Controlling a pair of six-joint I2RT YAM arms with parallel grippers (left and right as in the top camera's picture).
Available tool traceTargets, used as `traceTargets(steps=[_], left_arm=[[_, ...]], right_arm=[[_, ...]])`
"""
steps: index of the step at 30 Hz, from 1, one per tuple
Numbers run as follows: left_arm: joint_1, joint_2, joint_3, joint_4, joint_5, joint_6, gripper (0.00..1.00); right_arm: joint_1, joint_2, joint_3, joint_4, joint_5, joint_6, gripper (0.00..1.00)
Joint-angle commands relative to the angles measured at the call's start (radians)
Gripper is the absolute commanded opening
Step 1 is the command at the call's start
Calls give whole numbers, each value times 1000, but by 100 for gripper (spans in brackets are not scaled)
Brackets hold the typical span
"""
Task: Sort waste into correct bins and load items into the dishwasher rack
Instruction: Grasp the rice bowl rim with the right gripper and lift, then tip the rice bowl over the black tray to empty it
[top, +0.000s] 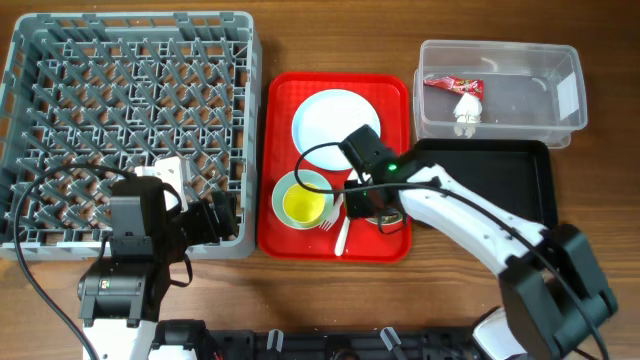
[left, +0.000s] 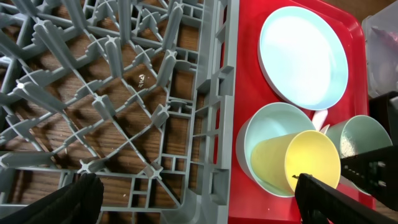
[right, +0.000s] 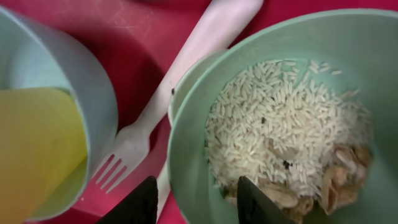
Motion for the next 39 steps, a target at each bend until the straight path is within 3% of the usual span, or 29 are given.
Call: traceTargets(steps=[1,3,8,9,10,16,25,30,39], left_arm=[[-5,-5,19,3,12,-2,100],[-5,-5,18,3,12,-2,100],[-5,-5,19,3,12,-2,100],[-5,-5,18,3,12,-2,100],[-5,-5,19,3,12,-2,100],[-5,-5,19,3,12,-2,100],[-5,-5,19,3,12,-2,100],[-5,-5,18,3,12,-2,100],[-5,-5,19,3,12,-2,100]], right_arm=[[3,60,-3,14,7,32,32],[3,71,-3,13,7,42,23],[3,71,-3,18,14,42,20],[3,71,-3,15,14,42,6],[3,71,-3,12,13,48,4],[3,35,3,5,-1,68,4],[-31,-215,67,-87,-21,67,4],[-161,-322,67,-118,-71,31,4],[-590,-257,50,-96,-627,-253,4]])
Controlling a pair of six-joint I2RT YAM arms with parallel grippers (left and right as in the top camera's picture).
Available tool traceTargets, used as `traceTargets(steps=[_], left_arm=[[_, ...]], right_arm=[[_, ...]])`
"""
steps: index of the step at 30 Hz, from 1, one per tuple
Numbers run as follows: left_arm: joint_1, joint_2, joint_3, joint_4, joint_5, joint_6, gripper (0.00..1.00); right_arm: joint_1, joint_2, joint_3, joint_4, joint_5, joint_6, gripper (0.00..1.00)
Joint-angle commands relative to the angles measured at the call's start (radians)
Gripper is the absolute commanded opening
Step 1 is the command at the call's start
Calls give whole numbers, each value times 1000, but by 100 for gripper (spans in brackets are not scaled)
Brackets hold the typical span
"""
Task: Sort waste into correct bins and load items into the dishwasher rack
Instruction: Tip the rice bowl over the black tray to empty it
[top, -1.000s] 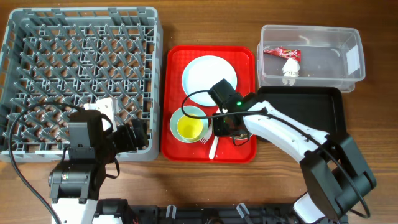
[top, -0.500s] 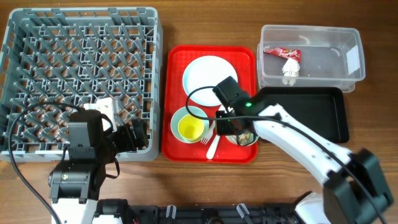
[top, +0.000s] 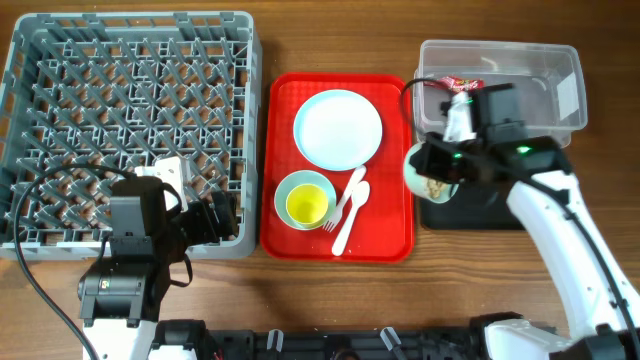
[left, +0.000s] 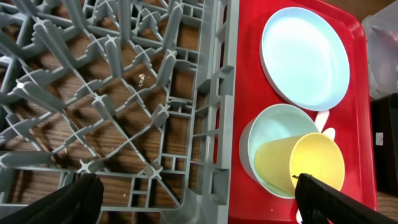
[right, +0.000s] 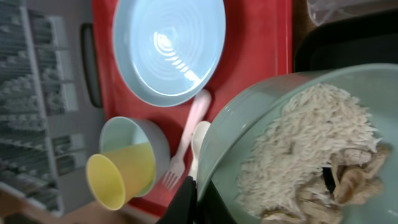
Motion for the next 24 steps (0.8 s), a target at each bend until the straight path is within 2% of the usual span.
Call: traceTargets(steps=[1,5,14,18,24], left_arm=[[-5,-5,19,3,12,-2,100],[-5,-5,18,3,12,-2,100],[-5,-5,19,3,12,-2,100],[-5,-5,18,3,12,-2,100],[-5,-5,18,3,12,-2,100]], right_arm=[[-121,60,2,4,-314,-173,4],[-265,160,-48,12,-531,-297,4],[-480,338,-88,77,-867,-399,4],[-563,364,-88,87,-966,-377,4],[-705,365,-88,93,-984,-303,4]])
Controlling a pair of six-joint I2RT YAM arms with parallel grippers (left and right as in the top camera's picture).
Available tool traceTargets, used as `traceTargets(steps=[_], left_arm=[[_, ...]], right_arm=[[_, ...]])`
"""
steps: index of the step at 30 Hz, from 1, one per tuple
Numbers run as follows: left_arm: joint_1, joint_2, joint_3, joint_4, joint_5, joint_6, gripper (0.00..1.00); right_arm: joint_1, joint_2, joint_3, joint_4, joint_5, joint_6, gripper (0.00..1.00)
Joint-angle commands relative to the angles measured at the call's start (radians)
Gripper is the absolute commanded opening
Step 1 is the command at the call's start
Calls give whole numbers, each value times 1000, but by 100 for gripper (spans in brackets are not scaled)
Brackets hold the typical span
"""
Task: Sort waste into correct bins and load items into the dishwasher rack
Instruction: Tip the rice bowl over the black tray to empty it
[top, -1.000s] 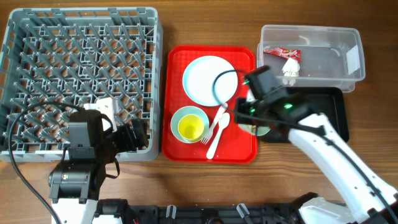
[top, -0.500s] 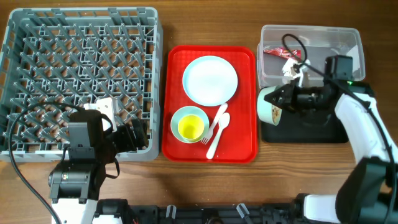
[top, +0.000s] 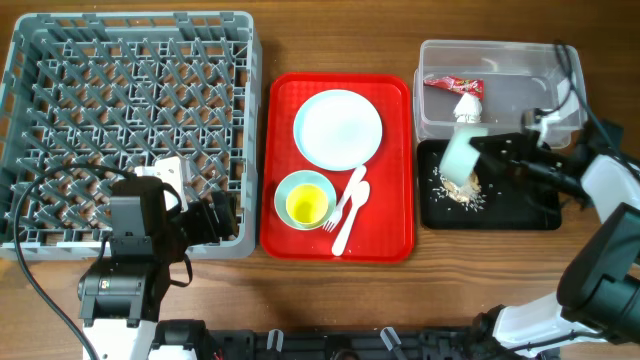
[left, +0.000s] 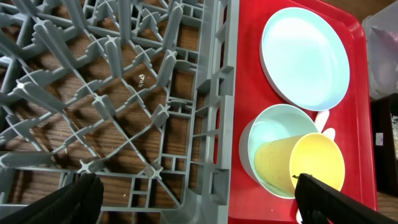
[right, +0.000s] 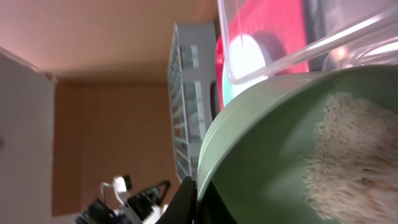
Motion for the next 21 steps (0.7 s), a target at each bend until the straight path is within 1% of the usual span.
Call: traceTargets(steps=[1,3,6,13,18,21], left_arm=[[-5,-4,18,3,12,-2,100],[-5,-4,19,3,12,-2,100],[-5,-4,18,3,12,-2,100],[-5,-4,18,3,12,-2,100],[-5,-4,18,3,12,-2,100],[-5,-4,19,3,12,-2,100]], right_arm=[[-84,11,-1,5,-74,55,4],[-126,11,-1,12,-75,107,4],[-150,11,-1,40,-82,169,4],[-135,11,-1,43,-270,189,4],[-114,11,-1,42,-270,283,4],[-113,11,-1,42,-245,275,4]])
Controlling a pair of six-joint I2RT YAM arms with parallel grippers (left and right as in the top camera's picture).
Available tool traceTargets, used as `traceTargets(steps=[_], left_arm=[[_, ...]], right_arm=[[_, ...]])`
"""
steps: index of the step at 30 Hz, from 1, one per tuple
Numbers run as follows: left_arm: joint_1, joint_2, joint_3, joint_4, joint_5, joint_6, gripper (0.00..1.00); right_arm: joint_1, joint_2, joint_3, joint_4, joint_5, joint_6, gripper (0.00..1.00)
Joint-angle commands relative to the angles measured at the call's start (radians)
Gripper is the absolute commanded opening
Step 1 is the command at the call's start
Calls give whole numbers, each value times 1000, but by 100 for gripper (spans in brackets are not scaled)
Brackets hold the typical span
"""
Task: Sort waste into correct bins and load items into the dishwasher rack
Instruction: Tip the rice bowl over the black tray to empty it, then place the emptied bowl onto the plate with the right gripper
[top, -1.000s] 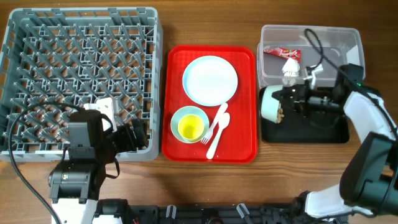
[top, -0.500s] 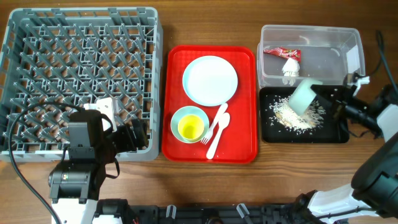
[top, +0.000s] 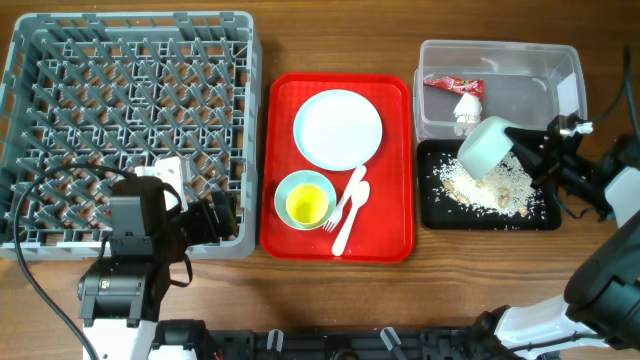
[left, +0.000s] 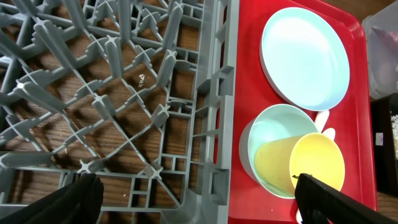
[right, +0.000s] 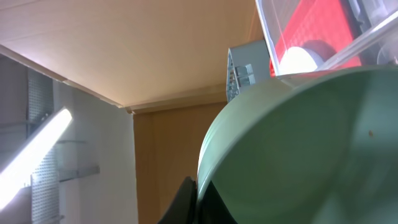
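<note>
My right gripper (top: 522, 150) is shut on the rim of a pale green bowl (top: 484, 147), tipped on its side above the black bin (top: 537, 218). Rice and food scraps (top: 492, 188) lie spread in that bin. In the right wrist view the bowl (right: 311, 149) looks empty inside. On the red tray (top: 281, 225) sit a pale plate (top: 338, 128), a green bowl (top: 292, 188) holding a yellow cup (top: 306, 206), and a fork and spoon (top: 347, 208). My left gripper (left: 196, 196) hangs open over the grey dishwasher rack (top: 130, 120), near its right edge.
A clear plastic bin (top: 520, 85) behind the black one holds a red wrapper (top: 452, 84) and a white scrap (top: 466, 110). The right arm's cable loops along the table's right edge.
The tipped bowl has turned further over and shifted slightly right; the pile of rice in the black bin has grown, and the bowl's inside now shows none. The left arm has not moved.
My right gripper was at a rice-filled bowl on the red tray. Then it held that bowl by the rim at the black bin's left edge. Then the bowl was tipped with some rice in the bin, and now it is emptied there.
</note>
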Motion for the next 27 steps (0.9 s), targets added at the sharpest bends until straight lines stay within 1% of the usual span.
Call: traceTargets(steps=[1,3,4,5,8,10,11,16,18,20,21,23,26,27], left_arm=[[-5,-5,19,3,12,-2,100],[-5,-5,18,3,12,-2,100],[-5,-5,18,3,12,-2,100],[-5,-5,18,3,12,-2,100],[-5,-5,18,3,12,-2,100],[-5,-5,19,3,12,-2,100],[-5,-5,19,3,12,-2,100],[-5,-5,18,3,12,-2,100],[-5,-5,19,3,12,-2,100],[-5,-5,18,3,12,-2,100],[-5,-5,18,3,12,-2,100],[-5,-5,18,3,12,-2,100],[-5,-5,19,3,12,-2,100],[-5,-5,18,3,12,-2,100]], right_arm=[[7,10,-1,1,5,14,4],[24,10,-1,-5,179,13,4],[43,10,-1,-31,287,-29,4],[70,10,-1,-55,344,-120,4],[134,-7,-1,-126,378,-293,4],[166,-48,-1,-138,380,-342,4],[180,-73,2,-140,389,-348,4],[312,-274,42,-163,560,-344,4],[406,-354,60,-150,664,-341,4],[524,-409,75,-108,800,-295,4],[558,-418,77,-90,837,-282,4],[717,-433,89,16,973,-215,4],[865,-410,121,111,1077,-213,4],[929,-386,149,122,1143,-213,4]])
